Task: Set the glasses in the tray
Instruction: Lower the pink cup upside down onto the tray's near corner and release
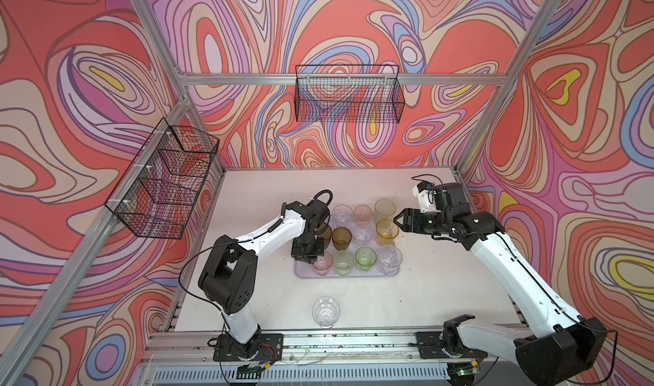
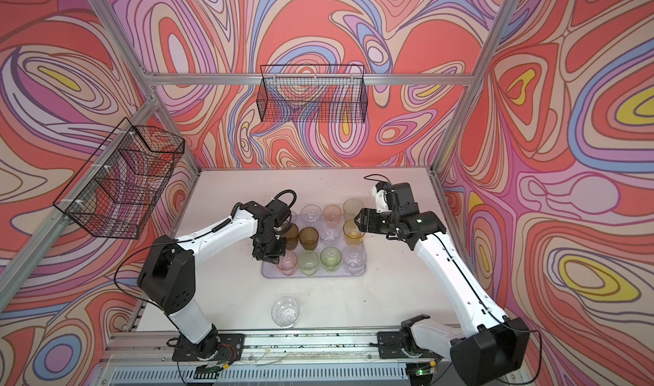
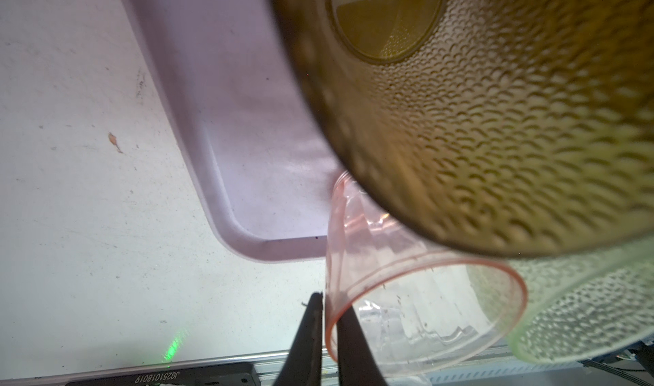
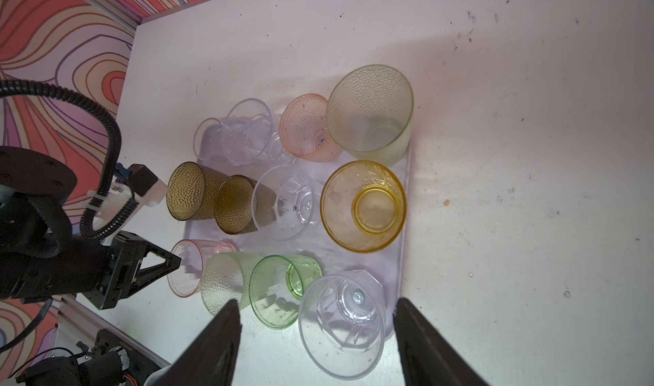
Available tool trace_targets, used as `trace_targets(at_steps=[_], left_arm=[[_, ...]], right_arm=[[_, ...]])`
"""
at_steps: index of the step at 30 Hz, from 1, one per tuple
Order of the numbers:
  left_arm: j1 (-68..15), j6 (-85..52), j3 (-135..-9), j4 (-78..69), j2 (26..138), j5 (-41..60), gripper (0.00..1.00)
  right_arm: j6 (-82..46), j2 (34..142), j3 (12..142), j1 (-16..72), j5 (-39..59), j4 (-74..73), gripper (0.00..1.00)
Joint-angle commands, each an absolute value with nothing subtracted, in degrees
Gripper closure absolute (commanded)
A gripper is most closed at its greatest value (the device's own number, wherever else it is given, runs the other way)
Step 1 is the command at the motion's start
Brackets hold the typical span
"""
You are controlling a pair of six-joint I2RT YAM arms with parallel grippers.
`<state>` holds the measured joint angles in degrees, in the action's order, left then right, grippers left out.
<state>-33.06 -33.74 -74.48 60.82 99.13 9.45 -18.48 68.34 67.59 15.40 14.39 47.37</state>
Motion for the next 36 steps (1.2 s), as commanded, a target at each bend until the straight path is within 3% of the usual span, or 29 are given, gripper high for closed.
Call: trace_targets(at_steps=[1,6,22,36], left_arm=[[-33.4,-34.7,-75.2,62.2,99.9,9.3,0.81],[-33.5,-34.3,-76.6,63.6,99.3,8.4,0.73],[-33.4,-27.3,-84.3,68.6,93.8,5.1,0.65],[-33.4,-20.6,-89.6,74.9,88.2,3.7,0.63]], right_arm=[[-17.7,67.3,67.2,15.2,14.4,47.6,0.29],[-17.8,67.4,67.1,15.3,14.4,47.5,0.3],[-17.7,67.6,66.9,15.2,14.9,47.1,0.29],[-17.8,68.4,67.9,15.2,15.5,46.7,0.29]])
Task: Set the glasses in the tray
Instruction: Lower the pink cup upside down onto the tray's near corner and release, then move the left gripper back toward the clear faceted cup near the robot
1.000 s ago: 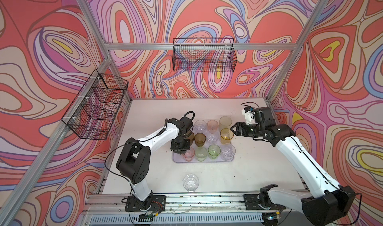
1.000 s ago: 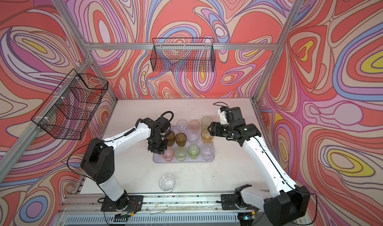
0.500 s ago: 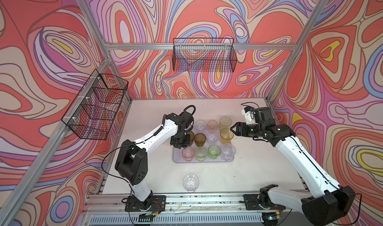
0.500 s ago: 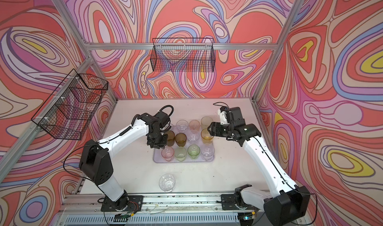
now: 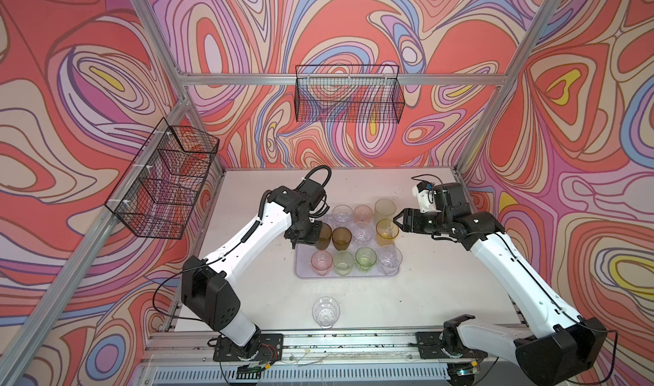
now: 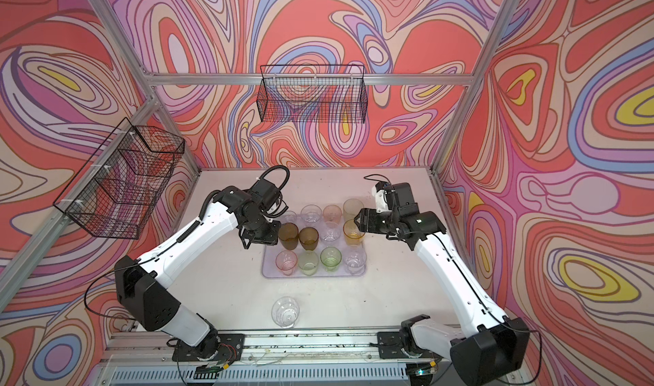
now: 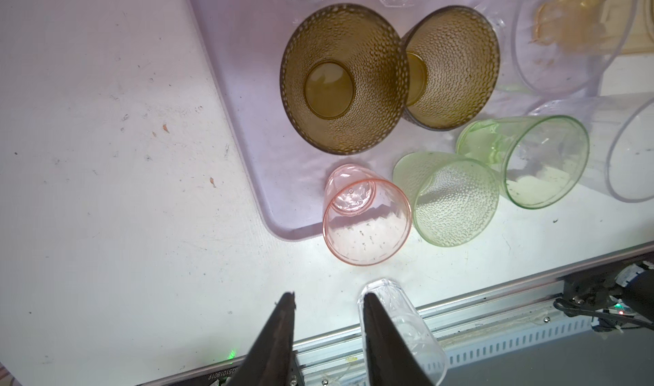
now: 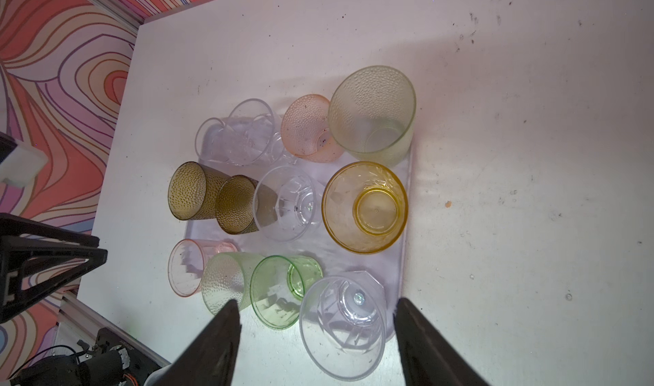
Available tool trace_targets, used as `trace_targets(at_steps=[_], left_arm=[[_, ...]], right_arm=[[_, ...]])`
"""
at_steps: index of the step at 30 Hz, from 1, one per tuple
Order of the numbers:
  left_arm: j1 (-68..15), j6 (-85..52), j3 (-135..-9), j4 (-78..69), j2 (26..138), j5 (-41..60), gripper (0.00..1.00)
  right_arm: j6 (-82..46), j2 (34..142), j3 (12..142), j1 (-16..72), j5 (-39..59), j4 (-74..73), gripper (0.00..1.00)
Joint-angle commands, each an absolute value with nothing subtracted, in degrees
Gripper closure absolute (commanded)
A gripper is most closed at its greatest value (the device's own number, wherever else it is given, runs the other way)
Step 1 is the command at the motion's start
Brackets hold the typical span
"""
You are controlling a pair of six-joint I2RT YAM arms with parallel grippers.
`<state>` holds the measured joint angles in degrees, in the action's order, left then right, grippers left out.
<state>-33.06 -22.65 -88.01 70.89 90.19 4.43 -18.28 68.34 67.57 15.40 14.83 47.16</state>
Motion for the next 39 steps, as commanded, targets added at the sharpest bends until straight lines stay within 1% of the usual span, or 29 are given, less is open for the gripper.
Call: trace_targets(at_steps=[1,14,21,30,39], left_arm=[[-33.4,-20.4,-89.6,75.5,87.8,4.0,0.62],[-33.7,-18.9,-85.1,78.8,80.8,4.6,0.63],[-36.0,-18.1,-78.8,76.9,76.9,3.4,0.63],[-38.7,-19.4,-70.4,73.0,71.3,6.8,0.62],[-42.6,-21.5,-66.1,69.4,68.3,9.6,0.6]], right_arm=[[-17.8,68.5,68.1,15.2,15.7,46.8,0.29],[-18.1,68.8,68.3,15.2,16.8,45.5,0.29],[-18.2,68.5,67.5,15.2,17.0,44.3,0.29],[-18.0,69.3,68.0,15.2,17.3,44.5,0.29],[-18.1,69.3,67.9,15.2,17.5,44.4,0.29]])
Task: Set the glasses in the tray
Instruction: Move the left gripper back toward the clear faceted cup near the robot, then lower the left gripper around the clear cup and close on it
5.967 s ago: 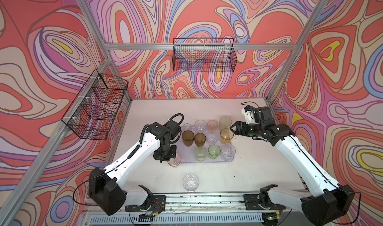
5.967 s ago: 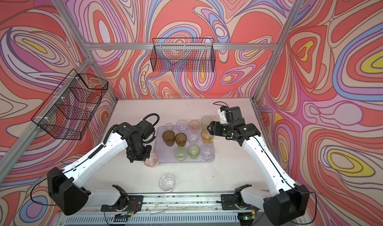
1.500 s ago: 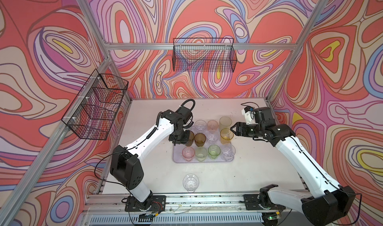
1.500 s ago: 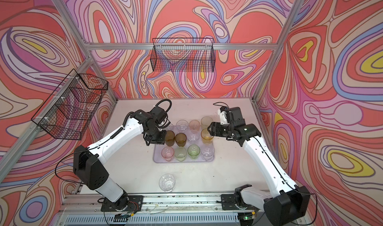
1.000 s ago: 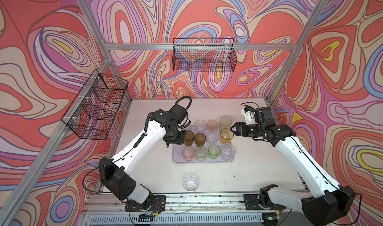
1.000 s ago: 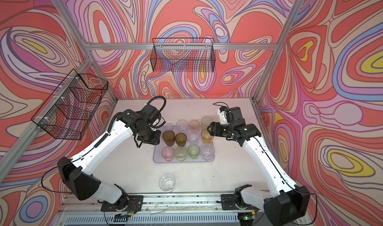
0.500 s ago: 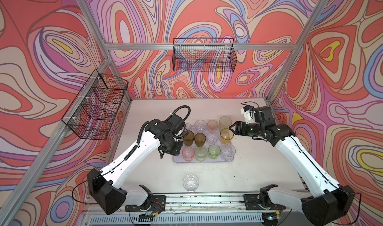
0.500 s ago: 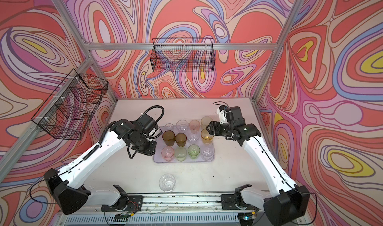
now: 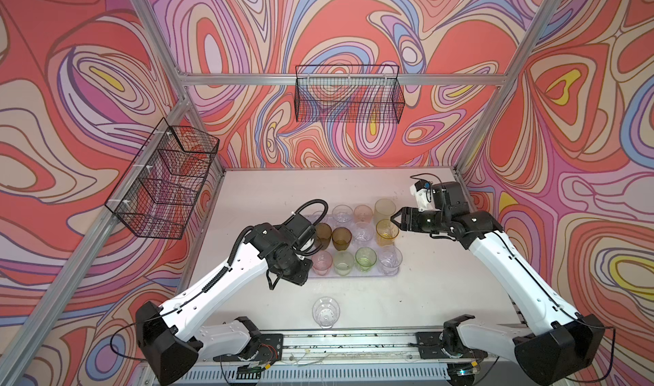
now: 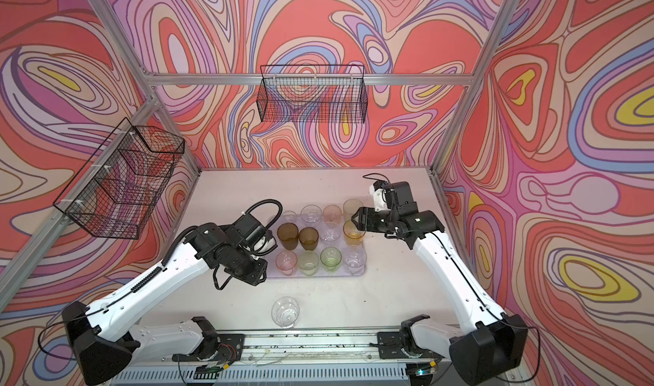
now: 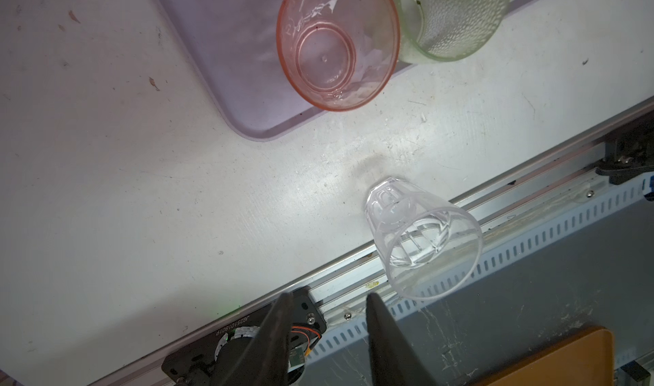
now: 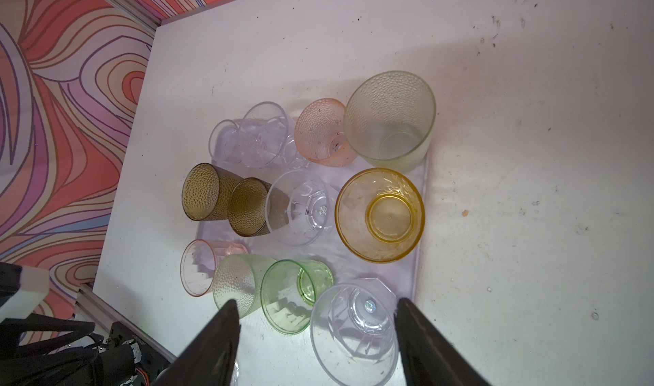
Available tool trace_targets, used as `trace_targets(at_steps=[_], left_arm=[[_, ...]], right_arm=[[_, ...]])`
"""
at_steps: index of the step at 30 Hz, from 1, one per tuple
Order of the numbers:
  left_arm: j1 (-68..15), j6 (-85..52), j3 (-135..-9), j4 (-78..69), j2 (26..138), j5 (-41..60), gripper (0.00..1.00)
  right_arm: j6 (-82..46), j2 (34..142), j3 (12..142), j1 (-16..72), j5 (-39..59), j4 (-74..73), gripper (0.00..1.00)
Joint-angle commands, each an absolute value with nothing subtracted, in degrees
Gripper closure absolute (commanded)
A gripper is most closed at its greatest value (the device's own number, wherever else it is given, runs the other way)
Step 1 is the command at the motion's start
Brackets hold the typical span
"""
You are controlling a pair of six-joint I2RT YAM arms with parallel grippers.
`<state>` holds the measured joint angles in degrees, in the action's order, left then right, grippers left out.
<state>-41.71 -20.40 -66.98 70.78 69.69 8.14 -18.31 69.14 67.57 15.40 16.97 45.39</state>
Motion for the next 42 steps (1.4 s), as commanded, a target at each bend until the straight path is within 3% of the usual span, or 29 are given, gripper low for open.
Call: trace_targets(at_steps=[1,24,42], left_arm=[[-43.2,-21.6,-65.6,69.0,68.0,9.9,0.6],[-54.3,-29.2,-57.2,60.7,71.0,9.8,0.6],[-55.2,-32.5,-51.7,54.9,72.4,10.6,0.71]], right_arm=[[-18.0,69.2,68.0,15.2,17.5,44.4,0.29],[-17.8,69.1,66.9,15.2,18.4,43.5,0.27],[-17.9,68.6,67.5,15.3,19.2,43.7,0.27]])
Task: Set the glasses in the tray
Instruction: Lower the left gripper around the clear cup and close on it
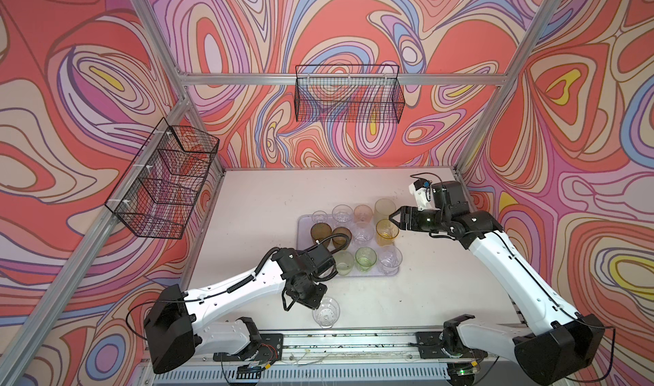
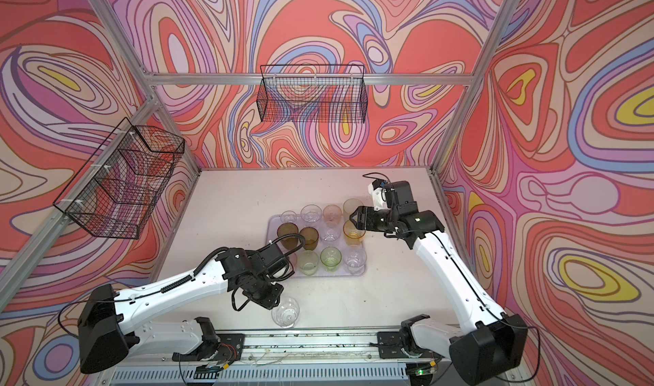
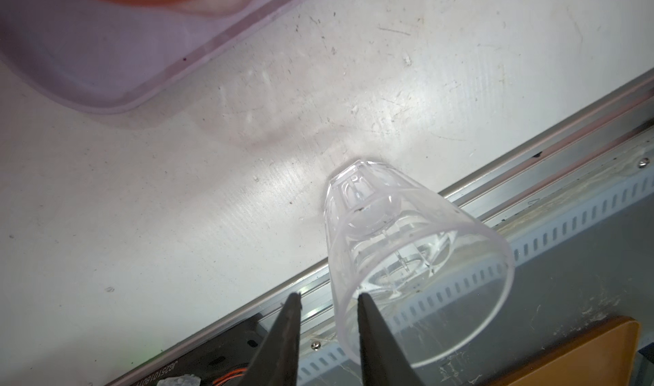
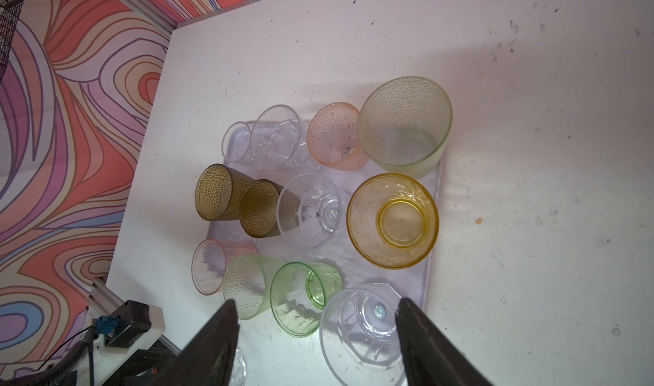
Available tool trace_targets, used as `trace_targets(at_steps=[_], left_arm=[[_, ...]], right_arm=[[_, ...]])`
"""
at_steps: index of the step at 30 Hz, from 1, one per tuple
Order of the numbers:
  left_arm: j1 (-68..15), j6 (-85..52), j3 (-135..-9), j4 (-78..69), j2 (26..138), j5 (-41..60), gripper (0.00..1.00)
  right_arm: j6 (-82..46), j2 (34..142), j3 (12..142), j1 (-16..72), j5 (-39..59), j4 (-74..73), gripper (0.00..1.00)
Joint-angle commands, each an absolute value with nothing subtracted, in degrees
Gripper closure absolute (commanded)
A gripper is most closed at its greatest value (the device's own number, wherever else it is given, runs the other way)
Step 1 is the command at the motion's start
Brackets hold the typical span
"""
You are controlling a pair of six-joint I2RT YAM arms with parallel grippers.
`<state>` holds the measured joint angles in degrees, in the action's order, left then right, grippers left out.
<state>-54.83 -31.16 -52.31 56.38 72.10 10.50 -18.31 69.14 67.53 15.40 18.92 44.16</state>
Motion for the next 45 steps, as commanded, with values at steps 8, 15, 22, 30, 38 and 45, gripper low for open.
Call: trace_targets(at_steps=[8,15,22,30,38,45], left_arm=[[-55.2,-32.5,-51.3,54.8,73.4,11.0,0.75],[-55.2,-32.6,-51.4,54.8,73.4,10.6,0.77],[-55.2,-32.8,-51.2,54.8,73.5,10.5,0.81],[-55.2,-33.0,-51.2,55.0,73.5,10.2,0.84],[-55.2,-33.3,-51.4,55.5,73.6,9.9,0.9],[-55.2,-33.5,-52.2,56.3,73.6,9.2,0.94]], right_arm=[[-18.0,68.3,67.3,15.2,19.0,43.9,0.27],[-18.0,68.5,67.3,15.1,19.1,43.9,0.28],[-18.0,68.4,67.0,15.2,19.0,43.9,0.28],[-17.9,68.2,66.9,15.2,18.8,44.0,0.28],[-18.0,68.3,67.0,15.2,18.9,44.0,0.27],[-17.9,68.3,67.2,15.2,18.9,44.2,0.27]])
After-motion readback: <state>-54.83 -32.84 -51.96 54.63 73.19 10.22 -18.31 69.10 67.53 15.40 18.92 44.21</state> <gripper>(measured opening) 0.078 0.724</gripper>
